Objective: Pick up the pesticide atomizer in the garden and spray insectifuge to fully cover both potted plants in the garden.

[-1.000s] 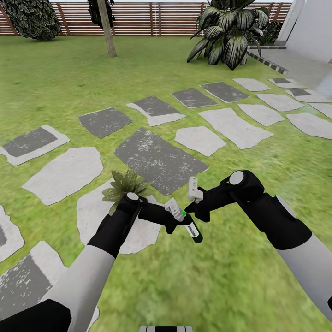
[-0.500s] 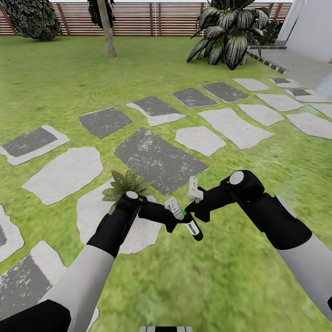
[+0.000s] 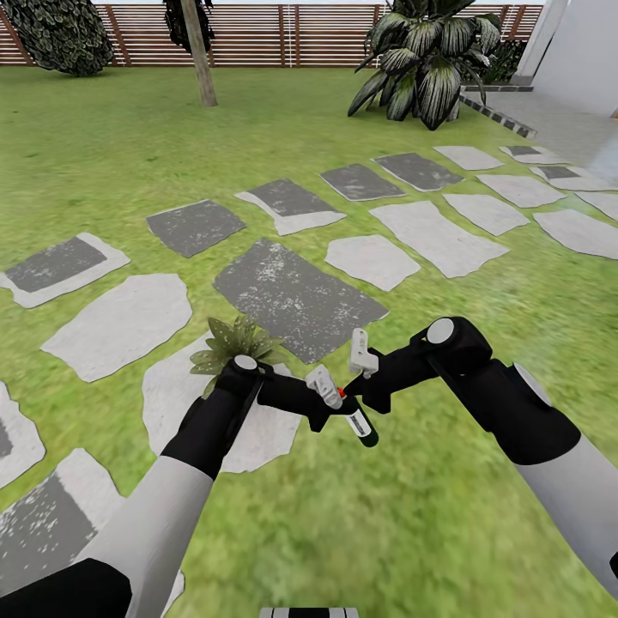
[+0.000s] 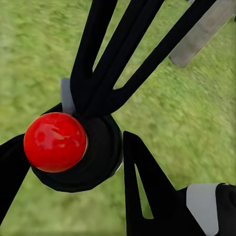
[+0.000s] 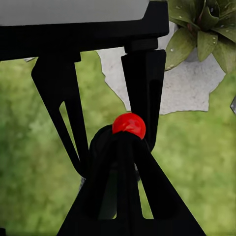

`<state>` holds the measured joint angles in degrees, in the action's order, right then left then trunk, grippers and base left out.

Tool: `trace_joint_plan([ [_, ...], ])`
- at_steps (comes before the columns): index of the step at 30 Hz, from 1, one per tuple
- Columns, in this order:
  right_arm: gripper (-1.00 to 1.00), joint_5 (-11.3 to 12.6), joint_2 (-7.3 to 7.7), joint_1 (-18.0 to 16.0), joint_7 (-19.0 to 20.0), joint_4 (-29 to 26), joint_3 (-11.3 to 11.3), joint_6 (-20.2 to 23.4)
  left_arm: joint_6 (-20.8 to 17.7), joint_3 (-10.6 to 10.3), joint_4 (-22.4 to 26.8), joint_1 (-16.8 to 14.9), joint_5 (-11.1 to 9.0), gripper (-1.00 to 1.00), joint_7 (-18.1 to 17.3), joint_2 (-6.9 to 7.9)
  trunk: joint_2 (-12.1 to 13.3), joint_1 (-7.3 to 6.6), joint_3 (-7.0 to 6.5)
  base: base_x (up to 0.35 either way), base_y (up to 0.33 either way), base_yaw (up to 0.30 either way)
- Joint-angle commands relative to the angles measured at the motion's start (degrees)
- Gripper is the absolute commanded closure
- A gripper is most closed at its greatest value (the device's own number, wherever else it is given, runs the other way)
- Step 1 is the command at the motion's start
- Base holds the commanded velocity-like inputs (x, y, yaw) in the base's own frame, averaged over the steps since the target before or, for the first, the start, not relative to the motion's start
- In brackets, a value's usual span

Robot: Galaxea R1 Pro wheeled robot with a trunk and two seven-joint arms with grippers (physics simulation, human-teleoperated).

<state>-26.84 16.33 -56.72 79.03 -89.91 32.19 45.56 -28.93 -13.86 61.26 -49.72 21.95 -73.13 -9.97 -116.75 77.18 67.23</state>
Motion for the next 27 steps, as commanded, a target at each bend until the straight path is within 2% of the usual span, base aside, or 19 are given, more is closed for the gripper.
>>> trace_joint_plan([
  [1,1.00,-0.41,0.02,-0.08,0.40,-0.10,0.06,0.47,-0.60,0.06,0.04,-0.03,0.32,1.00,-0.35,-0.03,-0.02,-0.01,0.04,0.000,0.000,0.000],
  [16,1.00,-0.40,0.14,-0.15,0.51,-0.39,-0.08,0.50,0.26,0.80,-1.23,0.31,0.50,1.00,-0.42,-0.03,-0.02,-0.01,0.04,0.000,0.000,0.000],
  [19,1.00,-0.40,0.21,-0.15,0.51,-0.43,-0.10,0.50,0.54,0.84,-1.39,0.49,0.73,1.00,-0.29,0.38,-0.02,-0.01,0.04,0.000,0.000,0.000],
  [22,1.00,-0.40,0.35,-0.15,0.51,-0.43,-0.11,0.50,1.32,0.87,-2.36,0.67,0.90,1.00,0.02,1.13,-0.02,-0.01,0.04,0.000,0.000,0.000],
  [26,1.00,-0.40,0.65,-0.15,0.58,-0.44,-0.11,0.50,2.57,0.92,-4.72,0.73,1.03,1.00,0.39,2.92,-0.02,-0.01,0.04,0.000,0.000,0.000],
  [27,1.00,-0.40,0.75,-0.13,0.59,-0.44,-0.13,0.50,3.04,0.93,-5.64,0.79,1.02,1.00,0.50,4.07,-0.02,-0.01,0.04,0.000,0.000,0.000],
])
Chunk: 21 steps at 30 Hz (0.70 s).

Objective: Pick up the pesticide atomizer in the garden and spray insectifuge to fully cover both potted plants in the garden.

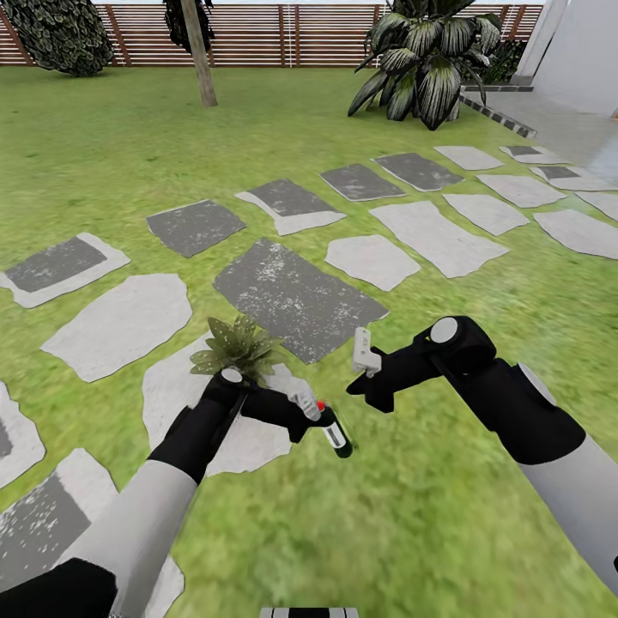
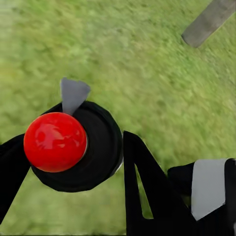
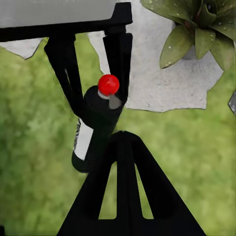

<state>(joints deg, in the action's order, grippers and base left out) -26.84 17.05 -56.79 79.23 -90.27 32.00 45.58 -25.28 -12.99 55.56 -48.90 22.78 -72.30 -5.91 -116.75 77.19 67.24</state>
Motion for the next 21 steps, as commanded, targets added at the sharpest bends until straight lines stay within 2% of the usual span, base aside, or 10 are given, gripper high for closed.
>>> trace_joint_plan([
  [1,1.00,-0.41,0.11,-0.03,0.39,-0.08,0.07,0.47,-0.32,0.07,-0.38,0.03,0.22,1.00,-0.28,0.85,-0.02,-0.01,0.04,0.000,0.000,0.000],
  [4,1.00,-0.41,0.24,0.01,0.44,-0.10,0.08,0.50,0.29,0.32,-0.92,0.71,0.23,1.00,-0.23,3.16,-0.02,-0.01,0.04,0.000,0.000,0.000],
  [8,1.00,-0.62,1.13,0.34,0.45,0.06,-1.02,0.74,0.84,2.06,-1.90,2.43,0.21,1.00,-0.13,8.85,-0.02,-0.01,0.04,0.000,0.000,0.000],
  [11,1.00,-0.66,2.63,1.18,0.38,0.30,-6.68,0.86,1.96,4.57,-2.05,4.36,0.10,1.00,-0.12,11.52,-0.02,-0.01,0.04,0.000,0.000,0.000],
  [12,1.00,-0.71,3.30,2.06,0.35,0.35,-9.44,0.87,2.27,5.42,-2.08,5.19,0.12,1.00,-0.12,12.05,-0.02,-0.01,0.04,0.000,0.000,0.000],
  [13,1.00,-1.03,4.44,3.94,0.34,0.40,-13.61,0.93,2.64,6.30,-2.10,6.57,0.17,1.00,-0.12,12.55,-0.02,-0.01,0.04,0.000,0.000,0.000],
  [15,1.00,-3.00,5.85,6.50,0.33,0.39,-17.07,0.92,2.81,6.78,-2.08,7.93,0.21,1.00,-0.08,12.82,-0.02,-0.01,0.04,0.000,0.000,0.000],
  [17,1.00,-7.34,7.01,10.78,0.18,0.37,-21.14,0.67,2.90,7.12,-2.05,9.72,0.27,1.00,0.70,13.11,-0.02,-0.01,0.04,0.000,0.000,0.000],
  [18,-1.00,-9.29,7.31,13.08,-0.06,0.35,-23.48,0.55,2.92,7.16,-2.04,10.56,0.26,1.00,2.09,13.32,-0.02,-0.01,0.04,0.000,0.000,0.000],
  [21,-1.00,-12.08,7.37,18.76,-2.69,0.29,-30.87,-1.04,2.87,7.16,-2.03,13.27,0.22,1.00,7.97,13.56,-0.02,-0.01,0.04,0.000,0.000,0.000],
])
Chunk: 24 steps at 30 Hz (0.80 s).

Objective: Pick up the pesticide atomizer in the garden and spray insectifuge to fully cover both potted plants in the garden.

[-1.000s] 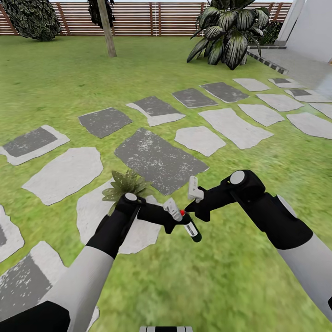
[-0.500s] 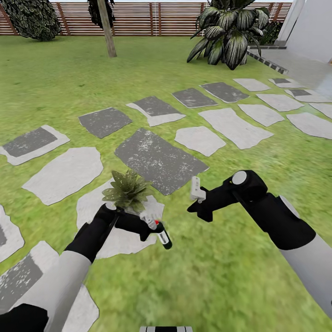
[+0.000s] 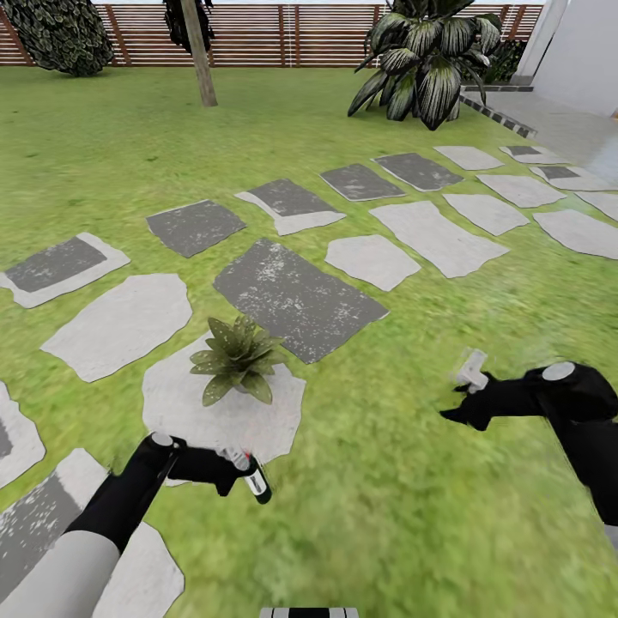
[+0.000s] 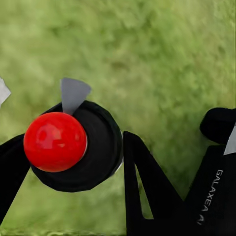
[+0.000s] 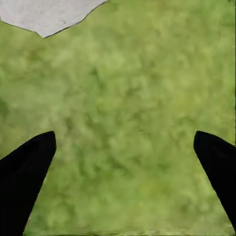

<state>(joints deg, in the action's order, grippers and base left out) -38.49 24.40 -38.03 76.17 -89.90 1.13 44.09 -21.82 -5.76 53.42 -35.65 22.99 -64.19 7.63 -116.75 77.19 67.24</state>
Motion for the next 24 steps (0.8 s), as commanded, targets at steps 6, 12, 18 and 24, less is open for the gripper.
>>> trace_joint_plan([
  [6,-1.00,-0.65,-7.88,12.11,-14.25,-0.04,-19.28,-6.13,-0.96,3.68,0.07,5.65,-0.40,1.00,10.39,-0.16,-0.02,-0.01,0.04,0.000,0.000,0.000],
  [12,-1.00,-0.69,-21.16,15.23,-18.91,5.68,-41.45,-20.55,-0.61,22.68,0.02,9.24,-0.32,1.00,13.69,-0.40,-0.02,-0.01,0.04,0.000,0.000,0.000],
  [18,-1.00,-0.70,-22.98,15.50,-19.37,12.54,-49.06,-23.07,-0.35,31.59,-0.03,12.19,-0.60,1.00,22.72,-1.17,-0.02,-0.01,0.04,0.000,0.000,0.000],
  [24,-1.00,-0.92,-22.69,15.59,-19.65,14.91,-51.34,-23.57,2.29,36.67,-0.07,14.48,-1.68,1.00,27.56,-3.48,-0.02,-0.01,-0.01,0.000,0.000,-0.026],
])
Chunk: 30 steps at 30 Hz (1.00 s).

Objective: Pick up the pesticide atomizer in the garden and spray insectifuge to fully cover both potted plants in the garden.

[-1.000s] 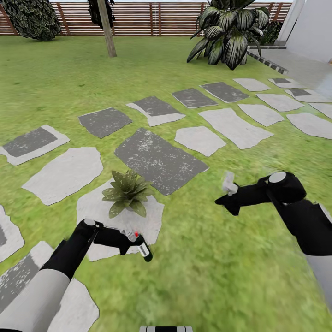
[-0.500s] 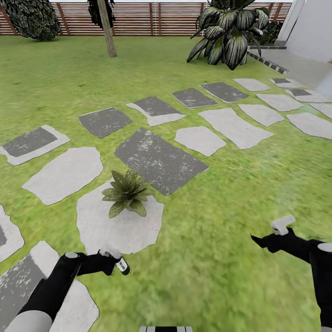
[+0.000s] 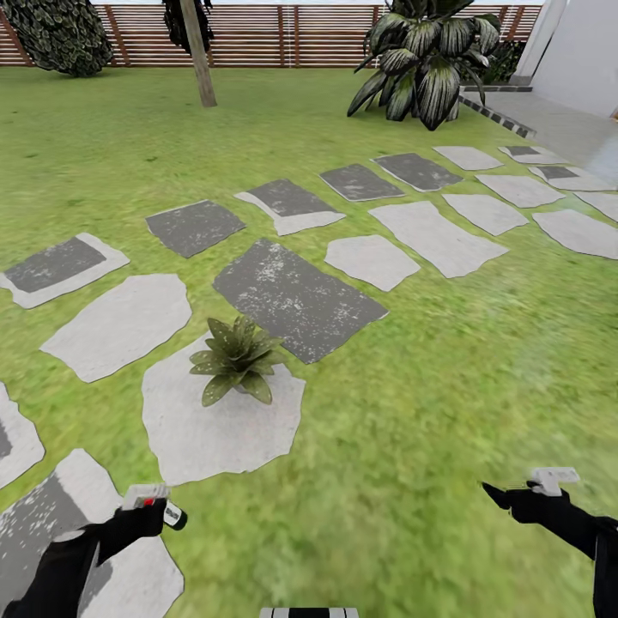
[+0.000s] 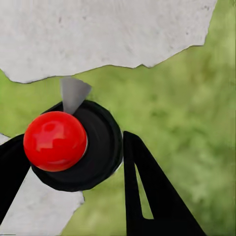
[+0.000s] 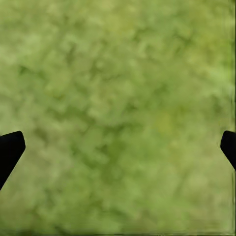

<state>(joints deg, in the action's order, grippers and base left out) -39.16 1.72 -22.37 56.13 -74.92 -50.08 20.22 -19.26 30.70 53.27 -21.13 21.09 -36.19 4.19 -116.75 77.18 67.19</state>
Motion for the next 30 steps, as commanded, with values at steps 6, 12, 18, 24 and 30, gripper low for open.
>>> trace_joint_plan([
  [6,-1.00,-0.37,-0.39,-0.02,0.60,0.20,-4.55,-3.36,2.32,3.97,0.03,2.25,-0.78,1.00,-0.13,-0.21,-0.02,-0.01,0.02,0.000,0.000,-0.007],
  [12,-1.00,-0.58,-0.37,0.10,0.68,0.13,-6.08,-3.28,4.77,4.41,-2.92,2.66,-0.87,1.00,-0.06,-0.16,-0.02,-0.01,0.02,0.000,0.000,0.000],
  [18,-1.00,-0.55,-0.19,0.16,1.01,0.18,-9.48,-4.03,5.43,7.58,-3.60,3.35,-0.72,1.00,-0.04,-0.08,-0.02,-0.01,-0.08,0.000,0.000,0.000],
  [24,-1.00,-0.40,-0.10,1.68,1.04,0.21,-10.13,-4.26,5.45,7.77,-3.61,3.43,-0.77,1.00,-0.03,-0.07,-0.02,-0.01,-0.57,0.000,0.000,0.000],
  [30,-1.00,-0.34,-0.02,1.94,1.02,0.21,-10.21,-4.30,5.46,7.86,-3.61,3.46,-0.78,1.00,-0.03,-0.06,0.78,-0.45,-1.45,0.000,0.000,0.000],
])
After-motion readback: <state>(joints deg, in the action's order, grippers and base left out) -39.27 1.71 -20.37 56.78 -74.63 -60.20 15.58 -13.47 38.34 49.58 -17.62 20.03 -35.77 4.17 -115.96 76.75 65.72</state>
